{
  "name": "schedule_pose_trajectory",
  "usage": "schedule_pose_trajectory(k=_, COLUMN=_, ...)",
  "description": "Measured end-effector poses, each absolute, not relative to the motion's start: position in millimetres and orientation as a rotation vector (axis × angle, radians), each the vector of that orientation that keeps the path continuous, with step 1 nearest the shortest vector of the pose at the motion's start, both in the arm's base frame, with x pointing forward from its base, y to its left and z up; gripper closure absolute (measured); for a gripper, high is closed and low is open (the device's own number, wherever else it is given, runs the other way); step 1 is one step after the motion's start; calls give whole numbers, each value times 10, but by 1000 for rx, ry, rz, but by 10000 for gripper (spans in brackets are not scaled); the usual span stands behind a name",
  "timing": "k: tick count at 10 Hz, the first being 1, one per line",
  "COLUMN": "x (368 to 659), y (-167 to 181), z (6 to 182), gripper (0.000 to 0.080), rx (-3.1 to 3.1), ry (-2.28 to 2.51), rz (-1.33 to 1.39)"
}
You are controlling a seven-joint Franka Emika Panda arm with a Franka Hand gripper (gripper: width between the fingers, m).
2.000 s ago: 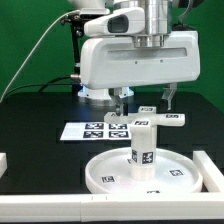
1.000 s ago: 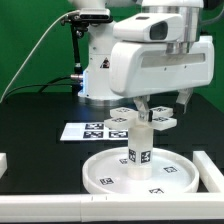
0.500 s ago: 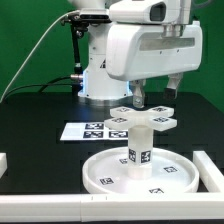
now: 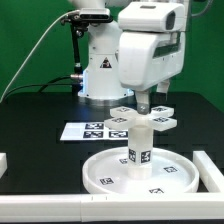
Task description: Assemble round table
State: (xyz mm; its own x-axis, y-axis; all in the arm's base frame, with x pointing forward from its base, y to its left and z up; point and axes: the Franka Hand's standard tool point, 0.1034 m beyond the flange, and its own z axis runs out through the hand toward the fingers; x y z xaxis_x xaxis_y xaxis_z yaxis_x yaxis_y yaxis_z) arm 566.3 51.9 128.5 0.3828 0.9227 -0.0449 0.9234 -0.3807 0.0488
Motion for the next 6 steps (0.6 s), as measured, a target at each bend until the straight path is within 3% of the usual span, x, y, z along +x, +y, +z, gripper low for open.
schedule_pose_trajectory(k=6, x=5664, y=450, z=1270, gripper=151, rx=2362, ry=1958, rz=-32)
